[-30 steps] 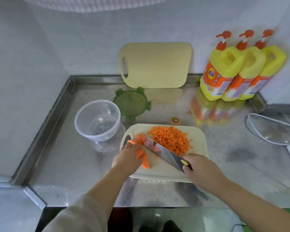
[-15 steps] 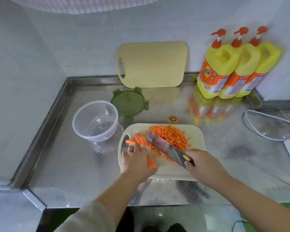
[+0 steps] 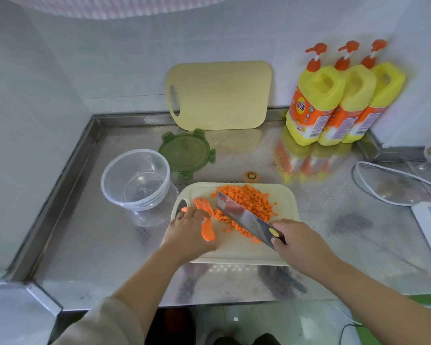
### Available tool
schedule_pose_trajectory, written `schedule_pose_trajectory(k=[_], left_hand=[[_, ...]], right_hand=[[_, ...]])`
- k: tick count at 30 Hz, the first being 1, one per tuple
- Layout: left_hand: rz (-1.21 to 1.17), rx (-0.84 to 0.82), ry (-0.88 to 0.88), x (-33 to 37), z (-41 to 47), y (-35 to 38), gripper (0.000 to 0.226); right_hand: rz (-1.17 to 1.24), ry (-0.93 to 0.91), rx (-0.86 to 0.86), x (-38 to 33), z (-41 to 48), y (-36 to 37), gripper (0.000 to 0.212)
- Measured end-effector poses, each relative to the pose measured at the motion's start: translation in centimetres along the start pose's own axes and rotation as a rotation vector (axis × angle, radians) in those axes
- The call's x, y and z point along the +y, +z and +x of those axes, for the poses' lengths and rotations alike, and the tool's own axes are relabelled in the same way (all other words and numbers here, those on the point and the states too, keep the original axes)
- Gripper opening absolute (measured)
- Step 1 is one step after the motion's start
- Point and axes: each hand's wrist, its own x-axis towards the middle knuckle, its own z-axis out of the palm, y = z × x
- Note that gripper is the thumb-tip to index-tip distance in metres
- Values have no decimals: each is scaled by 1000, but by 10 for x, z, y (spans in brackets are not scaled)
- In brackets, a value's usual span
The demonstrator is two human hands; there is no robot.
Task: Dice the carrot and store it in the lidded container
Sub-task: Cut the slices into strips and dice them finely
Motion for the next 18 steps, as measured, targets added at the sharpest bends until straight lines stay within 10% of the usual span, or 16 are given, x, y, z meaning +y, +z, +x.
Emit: schedule_pose_trajectory(k=[12, 18], left_hand=[[-81, -151, 0, -11, -8, 16, 82], [-154, -29, -128, 1, -9, 28, 55]], right_hand=[[-90, -37, -135, -26, -13, 22, 8], [-88, -82, -133, -37, -16, 35, 19]])
